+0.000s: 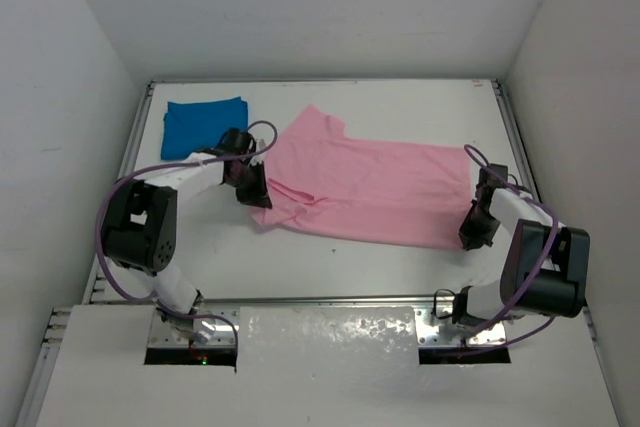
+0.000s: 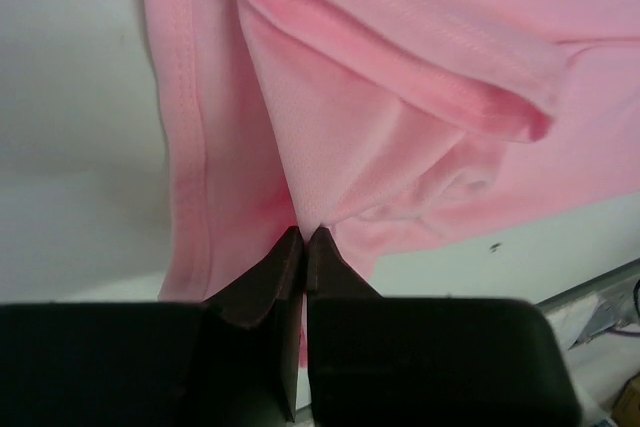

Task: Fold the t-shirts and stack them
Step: Fold the flattened tshirt in 1/3 of the way

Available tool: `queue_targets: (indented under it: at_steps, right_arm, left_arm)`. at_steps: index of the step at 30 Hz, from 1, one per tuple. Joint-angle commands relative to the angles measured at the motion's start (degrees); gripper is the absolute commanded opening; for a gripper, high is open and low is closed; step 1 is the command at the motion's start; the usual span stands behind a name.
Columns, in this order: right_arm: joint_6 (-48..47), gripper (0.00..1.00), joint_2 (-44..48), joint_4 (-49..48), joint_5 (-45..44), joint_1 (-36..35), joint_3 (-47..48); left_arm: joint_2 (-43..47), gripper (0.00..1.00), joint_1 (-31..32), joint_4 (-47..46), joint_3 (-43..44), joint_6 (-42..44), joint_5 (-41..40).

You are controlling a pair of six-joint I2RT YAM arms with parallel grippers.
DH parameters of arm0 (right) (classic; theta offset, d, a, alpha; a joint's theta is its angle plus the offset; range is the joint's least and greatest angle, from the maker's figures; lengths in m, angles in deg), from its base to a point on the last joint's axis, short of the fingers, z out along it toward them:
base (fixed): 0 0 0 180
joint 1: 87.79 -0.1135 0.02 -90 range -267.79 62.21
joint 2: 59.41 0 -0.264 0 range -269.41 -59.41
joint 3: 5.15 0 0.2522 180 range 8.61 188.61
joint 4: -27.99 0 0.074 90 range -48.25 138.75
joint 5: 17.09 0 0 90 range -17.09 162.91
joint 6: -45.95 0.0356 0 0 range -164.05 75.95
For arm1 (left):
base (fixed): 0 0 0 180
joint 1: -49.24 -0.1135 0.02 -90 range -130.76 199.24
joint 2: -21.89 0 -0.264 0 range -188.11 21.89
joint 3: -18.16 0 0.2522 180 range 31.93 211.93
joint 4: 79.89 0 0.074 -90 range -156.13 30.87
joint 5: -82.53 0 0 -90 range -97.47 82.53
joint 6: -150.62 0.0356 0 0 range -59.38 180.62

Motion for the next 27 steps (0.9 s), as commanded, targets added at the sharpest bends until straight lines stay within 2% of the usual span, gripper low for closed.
queue_targets:
  at_steps: [1,4,8,10,11,18,21,22,24,25,27]
  right_arm:
    - [-1.3,0.03,1.0,0.1,-1.9,0.4,2.2]
    - [-1.7,0.04,0.7,0.1,-1.7,0.7,2.4]
    - [-2.4,0.04,0.7,0.2,-1.4,0.9,2.6]
    - [-2.9,0.04,0.6,0.4,-1.7,0.9,2.6]
    - [-3.3,0.04,0.5,0.4,-1.6,0.9,2.6]
    - [-5.2,0.04,0.7,1.0,-2.0,1.0,2.3]
    - [-5.3,0.04,0.5,0.8,-1.9,1.1,1.9]
    - [-5.4,0.04,0.4,0.8,-1.8,1.1,1.9]
    - [-5.5,0.04,0.4,0.7,-1.9,1.1,1.9]
    - [-5.8,0.04,0.3,0.7,-1.9,1.1,1.9]
    - [-6.2,0.05,0.1,0.8,-1.8,1.1,2.3]
  left_arm:
    - [0.0,0.0,0.4,-0.4,7.0,1.1,-1.6]
    - [-2.8,0.0,0.3,2.3,10.7,1.9,-2.7]
    - [-3.4,0.08,0.4,2.8,10.5,2.2,-2.4]
    - [-2.8,0.05,0.4,2.2,9.0,1.9,-2.2]
    - [-2.0,0.0,0.3,1.9,8.4,1.5,-2.2]
    - [4.2,0.0,0.4,4.1,0.3,-1.0,-5.0]
    - [6.8,0.14,0.4,4.5,-3.4,-1.5,-5.8]
    - [7.2,0.26,0.4,4.6,-4.4,-1.8,-5.4]
    - [8.6,0.36,0.4,4.6,-4.6,-2.2,-4.9]
    - [9.1,0.45,0.4,4.2,-4.2,-2.4,-4.9]
    - [9.0,0.49,0.4,4.0,-2.6,-2.0,-4.9]
